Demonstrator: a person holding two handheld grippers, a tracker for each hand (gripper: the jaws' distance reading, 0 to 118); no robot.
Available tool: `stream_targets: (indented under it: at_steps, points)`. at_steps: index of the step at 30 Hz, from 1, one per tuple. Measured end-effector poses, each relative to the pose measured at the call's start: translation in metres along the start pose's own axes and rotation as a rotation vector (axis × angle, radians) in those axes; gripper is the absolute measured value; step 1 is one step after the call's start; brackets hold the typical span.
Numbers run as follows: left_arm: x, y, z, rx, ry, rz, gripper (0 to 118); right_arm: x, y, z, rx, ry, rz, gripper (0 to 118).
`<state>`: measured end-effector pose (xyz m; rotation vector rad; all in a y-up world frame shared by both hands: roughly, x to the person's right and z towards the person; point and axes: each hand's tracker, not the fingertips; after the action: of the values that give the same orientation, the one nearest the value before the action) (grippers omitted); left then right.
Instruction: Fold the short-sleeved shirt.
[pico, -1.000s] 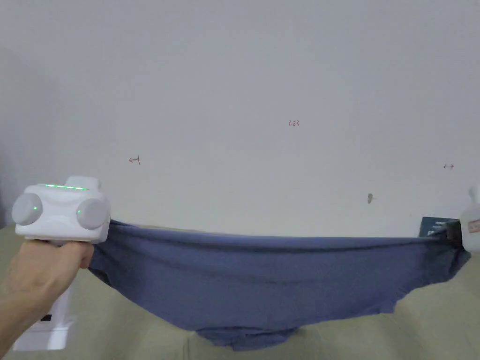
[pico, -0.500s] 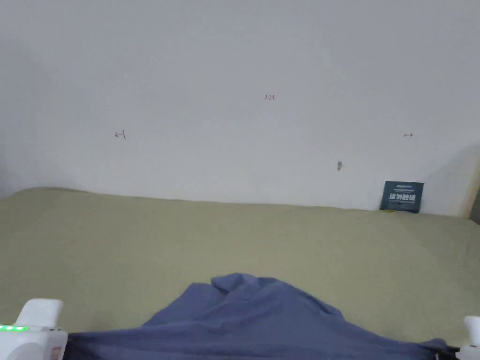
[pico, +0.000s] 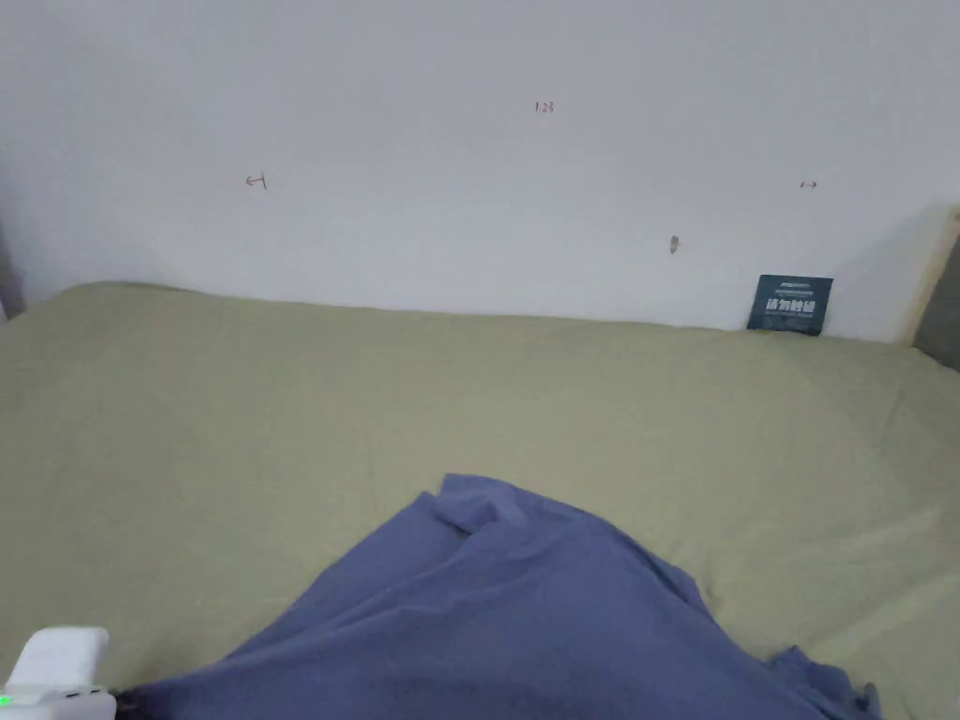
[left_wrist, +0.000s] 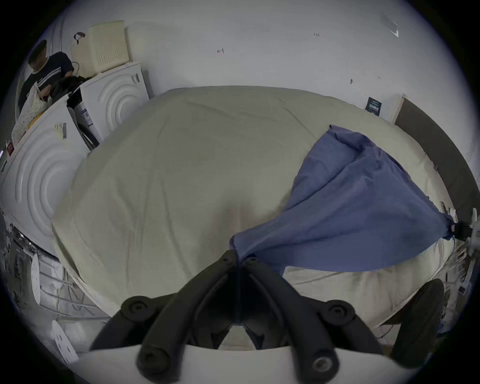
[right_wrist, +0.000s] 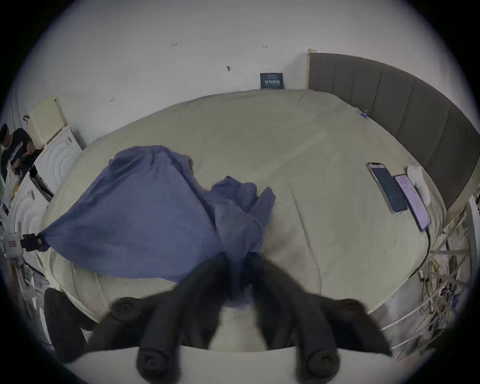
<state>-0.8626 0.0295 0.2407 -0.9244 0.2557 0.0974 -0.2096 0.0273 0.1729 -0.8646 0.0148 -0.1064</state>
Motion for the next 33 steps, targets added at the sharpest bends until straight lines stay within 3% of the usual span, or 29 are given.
stream_targets:
  at_steps: [1,2,3,4,5,8,12,13,14,16,20,25,33]
  points:
    - [0.0,0.0,-0.001,0.004,0.0,0.005,7,0.002,0.0,-0.002,0.011,-0.007,0.003,55]
    - [0.0,0.0,-0.002,0.014,0.009,0.013,45,0.003,0.001,-0.004,0.013,-0.02,0.001,94]
    - [-0.002,0.001,-0.003,0.014,0.01,0.015,92,0.003,0.004,-0.004,0.008,-0.038,-0.006,108]
    - [-0.002,0.002,-0.005,0.0,0.004,0.033,118,0.0,0.007,0.002,0.022,-0.038,-0.01,109]
    - [-0.005,0.007,0.005,0.063,0.027,0.07,111,0.0,0.01,0.005,0.044,-0.03,-0.02,109]
    - [0.003,0.014,0.026,0.094,-0.005,0.073,111,-0.013,0.019,0.021,0.111,-0.048,0.002,109]
    - [0.019,0.018,0.066,0.26,-0.002,0.112,105,-0.053,0.026,0.053,0.257,-0.066,0.098,106]
    - [0.026,0.018,0.08,0.309,-0.004,0.117,94,-0.065,0.025,0.065,0.33,-0.056,0.112,96]
    - [0.032,0.018,0.094,0.358,-0.009,0.116,68,-0.077,0.024,0.077,0.388,-0.043,0.141,63]
    - [0.048,0.021,0.116,0.426,-0.013,0.048,0,-0.106,0.022,0.099,0.511,-0.068,0.174,7]
    - [0.082,0.018,0.149,0.571,-0.008,0.02,0,-0.141,0.021,0.124,0.579,0.053,0.117,5]
    - [0.098,0.009,0.167,0.652,-0.023,0.024,0,-0.174,0.012,0.135,0.64,0.028,0.179,5]
    - [0.077,0.009,0.17,0.612,-0.001,-0.022,0,-0.206,-0.001,0.14,0.664,0.04,0.216,5]
